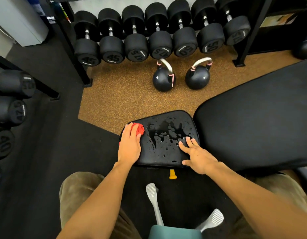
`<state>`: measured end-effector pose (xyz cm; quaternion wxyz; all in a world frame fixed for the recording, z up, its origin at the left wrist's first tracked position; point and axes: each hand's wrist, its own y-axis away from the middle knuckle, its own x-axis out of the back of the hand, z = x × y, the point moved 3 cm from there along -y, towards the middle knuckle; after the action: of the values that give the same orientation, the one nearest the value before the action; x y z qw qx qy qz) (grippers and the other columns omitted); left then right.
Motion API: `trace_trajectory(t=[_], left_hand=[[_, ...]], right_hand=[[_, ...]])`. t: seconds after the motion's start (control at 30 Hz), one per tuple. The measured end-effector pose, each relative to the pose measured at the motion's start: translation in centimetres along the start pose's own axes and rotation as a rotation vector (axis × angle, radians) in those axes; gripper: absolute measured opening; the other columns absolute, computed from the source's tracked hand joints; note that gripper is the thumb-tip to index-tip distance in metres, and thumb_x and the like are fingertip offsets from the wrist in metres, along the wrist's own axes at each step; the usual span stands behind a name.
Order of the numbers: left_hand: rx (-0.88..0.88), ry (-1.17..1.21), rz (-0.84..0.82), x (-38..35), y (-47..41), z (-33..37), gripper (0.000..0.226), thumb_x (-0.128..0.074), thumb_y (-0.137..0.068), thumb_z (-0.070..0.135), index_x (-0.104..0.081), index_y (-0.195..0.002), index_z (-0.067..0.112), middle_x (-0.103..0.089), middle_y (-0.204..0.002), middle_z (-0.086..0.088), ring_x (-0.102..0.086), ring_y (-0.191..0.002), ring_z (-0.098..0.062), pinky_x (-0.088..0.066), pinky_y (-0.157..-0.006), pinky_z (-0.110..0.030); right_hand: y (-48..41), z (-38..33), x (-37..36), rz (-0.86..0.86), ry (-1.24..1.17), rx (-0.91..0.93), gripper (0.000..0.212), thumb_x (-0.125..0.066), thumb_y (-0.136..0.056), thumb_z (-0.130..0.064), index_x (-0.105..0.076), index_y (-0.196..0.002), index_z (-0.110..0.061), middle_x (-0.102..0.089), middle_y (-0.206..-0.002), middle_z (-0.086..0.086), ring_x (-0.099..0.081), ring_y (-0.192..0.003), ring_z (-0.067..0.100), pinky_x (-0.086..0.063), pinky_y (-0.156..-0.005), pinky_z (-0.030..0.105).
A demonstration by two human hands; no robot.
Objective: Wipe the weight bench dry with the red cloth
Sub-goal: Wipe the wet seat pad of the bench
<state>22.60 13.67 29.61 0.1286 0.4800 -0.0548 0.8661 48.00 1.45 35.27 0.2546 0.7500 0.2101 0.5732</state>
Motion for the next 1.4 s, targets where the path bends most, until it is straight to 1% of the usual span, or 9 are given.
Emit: trace_trajectory(t=[0.13, 0.27, 0.47, 0.57, 0.67, 0.8, 1.1, 1.23, 1.4], left_hand=[[-0.035, 0.014, -0.002, 0.2, -2.7, 0.3, 0.044, -0.035, -0.111, 0.030, -0.041, -0.151, 0.013, -0.034, -0.159, -0.006, -0.033, -0.147, -0.031, -0.033, -0.119, -0.046], [-0.095, -0.002, -0.041, 0.0, -5.1, 0.7, 0.044, -0.036, -0.111, 0.025, -0.044, -0.149, 0.005, -0.038, -0.157, -0.012, -0.035, -0.146, -0.033, -0.031, -0.121, -0.044], [-0.235, 0.064, -0.195, -1.0, -8.2, 3.6, 0.041, -0.038, -0.111, 0.023, -0.049, -0.149, 0.011, -0.040, -0.157, -0.008, -0.038, -0.146, -0.027, -0.033, -0.118, -0.041], [-0.309, 0.119, -0.278, -2.0, -9.5, 5.3, 0.040, -0.040, -0.110, 0.021, -0.050, -0.148, 0.011, -0.041, -0.157, -0.008, -0.037, -0.147, -0.026, -0.030, -0.122, -0.043], [-0.331, 0.143, -0.341, -2.9, -10.7, 6.7, 0.040, -0.042, -0.110, 0.022, -0.052, -0.148, 0.014, -0.041, -0.159, -0.005, -0.037, -0.148, -0.022, -0.027, -0.123, -0.038], [-0.394, 0.154, -0.398, -4.1, -12.6, 8.8, 0.038, -0.045, -0.108, 0.021, -0.057, -0.145, 0.016, -0.047, -0.157, -0.003, -0.039, -0.148, -0.020, -0.025, -0.125, -0.041], [-0.518, 0.164, -0.495, -7.0, -13.1, 15.0, 0.036, -0.046, -0.108, 0.014, -0.061, -0.141, 0.017, -0.045, -0.159, 0.000, -0.034, -0.151, -0.023, -0.023, -0.126, -0.046], [-0.611, 0.133, -0.570, -8.2, -11.4, 16.5, 0.038, -0.045, -0.108, 0.013, -0.060, -0.143, 0.020, -0.042, -0.161, 0.002, -0.021, -0.156, -0.021, -0.015, -0.128, -0.042], [-0.713, 0.126, -0.601, -7.9, -8.8, 15.2, 0.039, -0.045, -0.109, 0.013, -0.059, -0.144, 0.021, -0.040, -0.163, 0.005, -0.020, -0.157, -0.019, -0.012, -0.128, -0.036]], right_hand=[[0.0, 0.1, -0.1, -0.019, 0.029, 0.006, 0.093, -0.059, -0.101, -0.044, 0.007, -0.164, -0.029, 0.020, -0.171, 0.006, 0.017, -0.158, 0.025, -0.030, -0.124, 0.044], [-0.4, -0.3, 0.0, -0.011, 0.063, 0.000, 0.094, -0.060, -0.100, -0.042, 0.006, -0.164, -0.026, 0.018, -0.171, 0.008, 0.017, -0.158, 0.027, -0.028, -0.124, 0.043], [-0.8, -0.5, -0.3, -0.007, 0.082, -0.004, 0.096, -0.062, -0.099, -0.041, 0.006, -0.165, -0.024, 0.017, -0.171, 0.010, 0.016, -0.158, 0.029, -0.029, -0.122, 0.043], [-0.9, -0.5, -0.4, -0.005, 0.094, 0.003, 0.096, -0.061, -0.100, -0.041, 0.008, -0.164, -0.023, 0.018, -0.171, 0.011, 0.017, -0.158, 0.030, -0.029, -0.122, 0.042], [-1.1, -0.5, -0.5, -0.004, 0.091, 0.002, 0.096, -0.061, -0.100, -0.040, 0.009, -0.164, -0.023, 0.019, -0.171, 0.012, 0.018, -0.158, 0.031, -0.028, -0.123, 0.042], [-1.3, -0.5, -0.7, -0.002, 0.103, 0.002, 0.096, -0.059, -0.101, -0.041, 0.011, -0.164, -0.022, 0.020, -0.170, 0.013, 0.019, -0.157, 0.032, -0.025, -0.124, 0.042], [-1.7, -0.5, -1.1, -0.011, 0.124, -0.013, 0.098, -0.059, -0.101, -0.041, 0.014, -0.163, -0.019, 0.019, -0.169, 0.018, 0.015, -0.158, 0.036, -0.020, -0.127, 0.044], [-1.6, -0.5, -1.0, -0.021, 0.125, -0.019, 0.098, -0.059, -0.101, -0.040, 0.014, -0.163, -0.019, 0.019, -0.169, 0.018, 0.015, -0.158, 0.035, -0.019, -0.127, 0.044], [-1.5, -0.6, -0.8, -0.029, 0.115, -0.026, 0.098, -0.060, -0.101, -0.040, 0.013, -0.163, -0.019, 0.018, -0.170, 0.018, 0.015, -0.158, 0.035, -0.017, -0.128, 0.045]])
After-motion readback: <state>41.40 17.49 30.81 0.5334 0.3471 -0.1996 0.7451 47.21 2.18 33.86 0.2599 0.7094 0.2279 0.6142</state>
